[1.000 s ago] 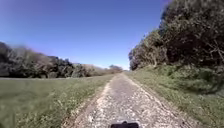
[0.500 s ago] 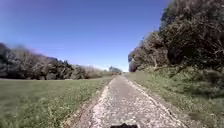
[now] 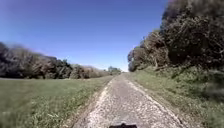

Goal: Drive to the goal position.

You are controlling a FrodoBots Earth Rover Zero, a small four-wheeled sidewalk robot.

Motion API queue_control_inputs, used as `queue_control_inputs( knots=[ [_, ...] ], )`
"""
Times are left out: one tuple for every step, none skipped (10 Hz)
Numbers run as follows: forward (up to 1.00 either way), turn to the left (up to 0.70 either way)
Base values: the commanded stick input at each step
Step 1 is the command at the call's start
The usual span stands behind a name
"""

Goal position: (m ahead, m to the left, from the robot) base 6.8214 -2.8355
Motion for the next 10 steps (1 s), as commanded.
queue_control_inputs(
  knots=[
    [0.5,0.0],
    [0.5,0.0],
    [0.5,0.0],
    [0.5,0.0],
    [0.5,0.0],
    [0.5,0.0],
    [0.5,0.0],
    [0.5,0.0],
    [0.5,0.0],
    [0.5,0.0]
  ],
)
